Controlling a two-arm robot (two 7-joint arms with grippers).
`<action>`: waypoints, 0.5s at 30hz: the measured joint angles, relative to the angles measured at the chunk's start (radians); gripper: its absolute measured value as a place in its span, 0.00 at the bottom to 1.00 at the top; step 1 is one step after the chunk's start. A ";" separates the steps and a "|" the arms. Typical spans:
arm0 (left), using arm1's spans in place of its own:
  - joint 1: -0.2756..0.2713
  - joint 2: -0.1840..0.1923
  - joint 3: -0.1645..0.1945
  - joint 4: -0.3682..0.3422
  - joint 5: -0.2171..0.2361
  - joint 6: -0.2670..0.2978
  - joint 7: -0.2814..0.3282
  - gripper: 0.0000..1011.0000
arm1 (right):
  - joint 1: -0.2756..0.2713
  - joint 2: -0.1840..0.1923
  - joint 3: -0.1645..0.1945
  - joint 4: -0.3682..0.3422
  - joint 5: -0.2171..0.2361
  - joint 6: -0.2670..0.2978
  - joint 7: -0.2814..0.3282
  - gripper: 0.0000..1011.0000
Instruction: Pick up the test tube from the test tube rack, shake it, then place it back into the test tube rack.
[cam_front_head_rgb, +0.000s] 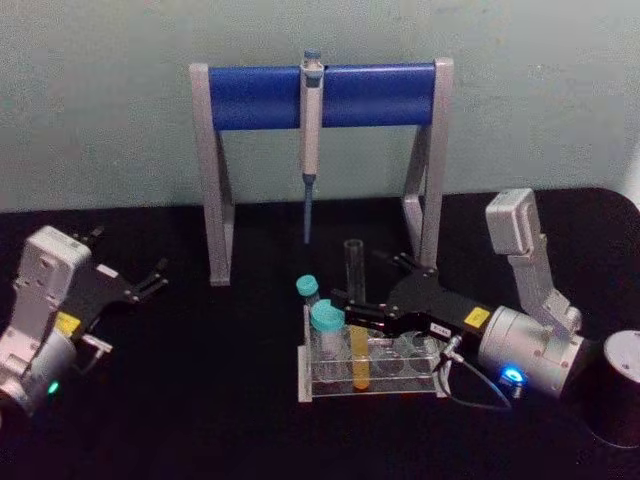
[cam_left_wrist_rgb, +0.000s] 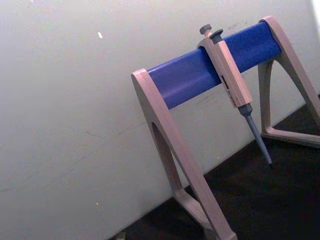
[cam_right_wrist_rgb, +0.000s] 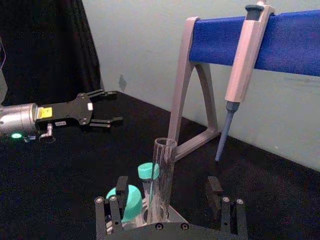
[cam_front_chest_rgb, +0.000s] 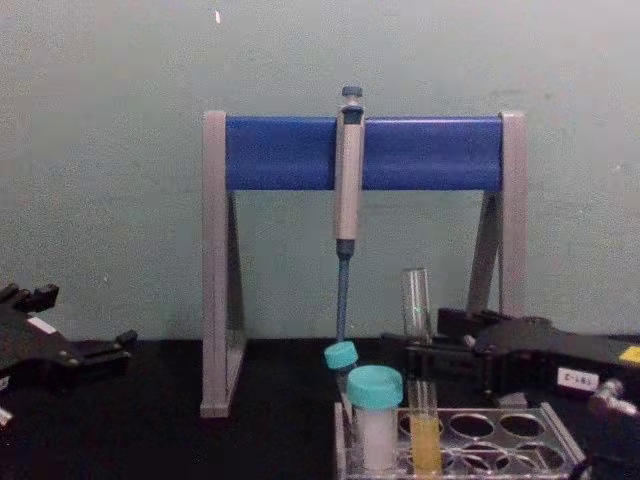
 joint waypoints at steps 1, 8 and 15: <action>0.000 0.000 0.000 0.000 0.000 0.000 0.000 0.99 | 0.002 -0.002 -0.001 0.003 0.000 -0.001 0.001 0.99; 0.000 0.000 0.000 0.000 0.000 0.000 0.000 0.99 | 0.019 -0.012 -0.012 0.025 -0.007 -0.006 0.009 0.99; 0.000 0.000 0.000 0.000 0.000 0.000 0.000 0.99 | 0.022 -0.014 -0.014 0.028 -0.009 -0.007 0.010 0.99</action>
